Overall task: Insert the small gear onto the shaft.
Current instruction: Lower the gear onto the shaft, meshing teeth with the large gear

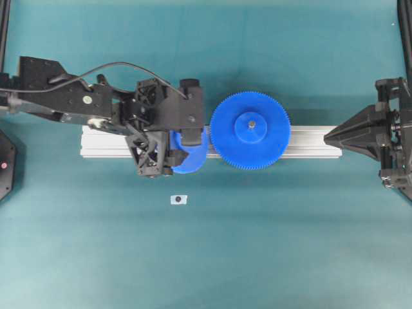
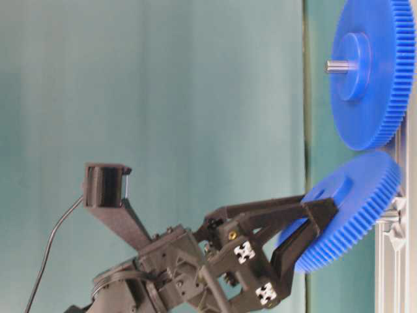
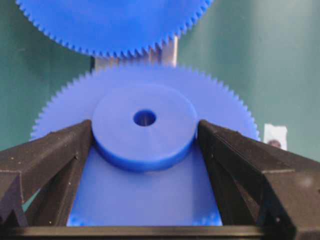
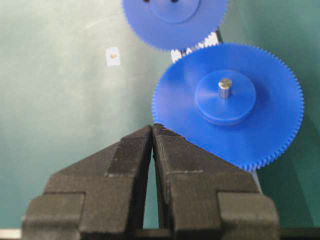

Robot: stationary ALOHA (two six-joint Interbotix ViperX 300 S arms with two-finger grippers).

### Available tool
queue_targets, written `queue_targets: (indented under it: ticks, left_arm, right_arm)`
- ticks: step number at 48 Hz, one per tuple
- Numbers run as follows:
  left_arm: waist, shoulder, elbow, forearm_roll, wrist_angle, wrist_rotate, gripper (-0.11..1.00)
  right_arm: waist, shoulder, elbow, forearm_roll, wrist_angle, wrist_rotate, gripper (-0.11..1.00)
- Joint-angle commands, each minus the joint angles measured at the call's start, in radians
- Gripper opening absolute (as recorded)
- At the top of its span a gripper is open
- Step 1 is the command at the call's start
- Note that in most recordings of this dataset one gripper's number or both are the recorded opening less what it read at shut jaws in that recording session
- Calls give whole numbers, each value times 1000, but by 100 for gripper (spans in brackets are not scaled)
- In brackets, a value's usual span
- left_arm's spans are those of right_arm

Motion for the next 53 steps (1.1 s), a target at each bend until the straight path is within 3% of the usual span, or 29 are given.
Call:
queue_targets:
  ticks: [1, 13, 38, 53]
  left_arm:
    - [-2, -37, 3, 0, 8, -2, 87]
    - [-2, -49, 29, 0, 3, -9, 87]
    - [3, 18, -23, 0, -52, -5, 87]
    - [3, -25, -32, 0, -31, -6, 87]
  right_arm:
    - [-2, 3, -9, 2, -9, 11, 13]
    - [-2, 3, -8, 2, -12, 11, 13]
    - [-2, 3, -6, 2, -21, 11, 13]
    - [-2, 3, -6, 2, -21, 14, 13]
